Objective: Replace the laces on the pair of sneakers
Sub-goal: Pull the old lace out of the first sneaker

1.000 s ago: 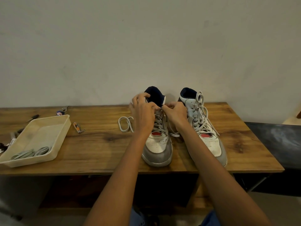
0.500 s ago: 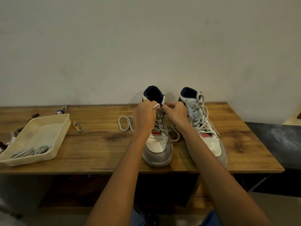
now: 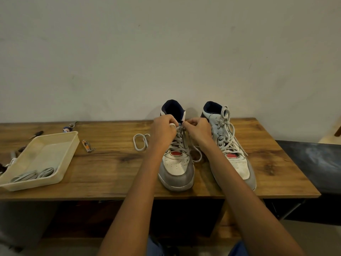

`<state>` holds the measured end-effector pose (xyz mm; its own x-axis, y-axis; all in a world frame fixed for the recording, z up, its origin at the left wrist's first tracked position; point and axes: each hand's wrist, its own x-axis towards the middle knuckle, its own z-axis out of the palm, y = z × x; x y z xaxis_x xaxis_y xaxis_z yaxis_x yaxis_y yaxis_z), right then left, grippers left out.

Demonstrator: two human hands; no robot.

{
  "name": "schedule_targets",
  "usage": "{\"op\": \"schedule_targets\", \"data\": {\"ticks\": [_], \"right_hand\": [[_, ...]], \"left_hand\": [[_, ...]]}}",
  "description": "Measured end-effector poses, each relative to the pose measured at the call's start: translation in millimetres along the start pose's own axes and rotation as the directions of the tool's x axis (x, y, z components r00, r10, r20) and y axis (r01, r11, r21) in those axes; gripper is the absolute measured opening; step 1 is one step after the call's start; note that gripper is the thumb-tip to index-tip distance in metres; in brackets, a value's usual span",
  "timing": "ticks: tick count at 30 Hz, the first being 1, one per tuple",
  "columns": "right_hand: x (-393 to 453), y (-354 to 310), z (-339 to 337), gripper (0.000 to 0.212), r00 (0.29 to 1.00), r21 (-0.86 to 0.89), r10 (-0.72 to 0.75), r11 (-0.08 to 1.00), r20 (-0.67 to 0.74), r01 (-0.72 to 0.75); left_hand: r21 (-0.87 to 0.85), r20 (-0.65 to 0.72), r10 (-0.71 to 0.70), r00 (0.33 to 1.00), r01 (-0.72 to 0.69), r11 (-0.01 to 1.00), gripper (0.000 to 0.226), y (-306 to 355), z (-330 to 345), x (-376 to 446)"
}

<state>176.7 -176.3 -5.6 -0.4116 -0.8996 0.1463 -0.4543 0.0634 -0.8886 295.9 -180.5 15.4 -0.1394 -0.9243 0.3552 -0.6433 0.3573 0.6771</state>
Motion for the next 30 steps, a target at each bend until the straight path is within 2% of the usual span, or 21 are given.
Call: {"op": "schedule_targets", "data": {"ticks": [2, 4, 6, 8, 9, 10, 12, 15, 17, 19, 20, 21, 22, 23, 24, 25, 26, 27, 28, 29, 30], "right_hand": [[0.0, 0.5, -0.5, 0.022, 1.0, 0.017, 0.006, 1.0, 0.002, -0.006], [-0.1, 1.6, -1.0, 0.023, 1.0, 0.028, 0.003, 1.0, 0.009, -0.004], [-0.4, 2.4, -0.9, 0.022, 1.0, 0.035, -0.01, 0.999, 0.01, 0.009], [-0.5, 2.5, -0.7, 0.021, 1.0, 0.036, -0.016, 0.999, 0.011, 0.015], [-0.5, 2.4, -1.1, 0.02, 1.0, 0.036, -0.017, 0.999, 0.013, 0.017], [-0.6, 2.4, -1.3, 0.02, 1.0, 0.037, -0.021, 0.999, 0.016, 0.02], [-1.0, 2.6, -1.3, 0.019, 0.999, 0.041, -0.027, 0.999, 0.018, 0.026], [-0.8, 2.6, -0.8, 0.019, 1.0, 0.044, -0.014, 0.999, 0.015, 0.013], [0.0, 3.2, -1.4, 0.018, 1.0, 0.051, 0.002, 0.999, 0.018, -0.003], [1.2, 5.2, -2.1, 0.015, 0.999, 0.056, 0.028, 0.998, 0.014, -0.029], [1.5, 5.9, -2.1, 0.015, 0.999, 0.059, 0.041, 0.997, 0.016, -0.042], [1.8, 6.2, -1.9, 0.015, 0.999, 0.061, 0.048, 0.997, 0.015, -0.049], [1.9, 6.3, -1.7, 0.016, 0.999, 0.058, 0.048, 0.997, 0.011, -0.049], [1.4, 5.9, -1.6, 0.016, 0.999, 0.049, 0.043, 0.998, 0.008, -0.043], [0.9, 5.4, -1.3, 0.016, 0.999, 0.038, 0.036, 0.999, 0.006, -0.036], [0.2, 4.6, -0.5, 0.017, 1.0, 0.026, 0.028, 0.999, 0.007, -0.028], [-0.3, 4.2, 0.0, 0.018, 1.0, 0.02, 0.023, 1.0, 0.007, -0.023], [-0.4, 4.2, 0.2, 0.019, 1.0, 0.018, 0.021, 1.0, 0.007, -0.021], [-0.3, 4.1, 0.4, 0.02, 1.0, 0.02, 0.019, 1.0, 0.006, -0.019], [-0.1, 4.3, 0.2, 0.021, 1.0, 0.022, 0.018, 1.0, 0.006, -0.018], [0.2, 4.3, 0.1, 0.021, 1.0, 0.022, 0.013, 1.0, 0.005, -0.013]], "left_hand": [[0.128, 0.03, -0.026, 0.999, 0.022, 0.992, 0.023, 0.8, -5.3, 1.3], [0.23, 0.212, -0.067, 0.975, 0.017, 0.973, 0.032, 4.1, -16.3, 4.7], [0.265, 0.474, -0.101, 0.874, -0.032, 0.964, 0.046, 8.5, -29.4, 7.5], [0.248, 0.59, -0.125, 0.797, -0.032, 0.968, 0.056, 9.2, -33.2, 8.4], [0.24, 0.568, -0.119, 0.814, -0.026, 0.97, 0.057, 8.6, -29.5, 6.4], [0.241, 0.486, -0.09, 0.869, -0.035, 0.97, 0.052, 6.4, -21.8, 4.5], [0.308, 0.218, 0.011, 0.976, -0.079, 0.948, 0.035, 1.1, -3.5, 1.8], [0.391, 0.053, 0.078, 0.996, -0.092, 0.916, 0.021, -7.5, 18.9, 2.8], [0.247, -0.09, 0.095, 0.991, -0.07, 0.967, 0.017, -8.4, 22.8, 1.9], [-0.122, -0.314, -0.028, 0.949, -0.01, 0.993, 0.017, -2.4, 13.5, 1.2], [-0.424, -0.372, -0.214, 0.903, 0.04, 0.905, 0.018, 0.6, 3.1, 5.1], [-0.739, -0.321, -0.422, 0.848, 0.054, 0.671, 0.019, 3.8, -10.4, 10.3], [-0.938, -0.184, -0.552, 0.813, 0.022, 0.346, 0.021, 6.5, -23.3, 13.1], [-0.996, -0.063, -0.582, 0.811, -0.015, 0.086, 0.023, 5.0, -31.0, 13.6], [-1.0, -0.006, -0.574, 0.819, -0.004, 0.005, 0.025, 2.6, -36.0, 12.4], [-0.991, 0.002, -0.558, 0.83, 0.075, 0.108, 0.025, -0.4, -37.8, 10.1], [-0.923, -0.026, -0.533, 0.846, 0.184, 0.338, 0.02, -2.9, -35.2, 7.3], [-0.763, -0.066, -0.468, 0.881, 0.258, 0.593, 0.015, -5.9, -29.4, 4.7], [-0.539, -0.096, -0.362, 0.927, 0.258, 0.802, 0.019, -8.5, -23.7, 2.3], [-0.301, -0.102, -0.221, 0.97, 0.182, 0.936, 0.026, -11.2, -17.5, 1.5], [-0.094, -0.073, -0.087, 0.994, 0.08, 0.992, 0.031, -12.0, -12.3, 1.1]]}}
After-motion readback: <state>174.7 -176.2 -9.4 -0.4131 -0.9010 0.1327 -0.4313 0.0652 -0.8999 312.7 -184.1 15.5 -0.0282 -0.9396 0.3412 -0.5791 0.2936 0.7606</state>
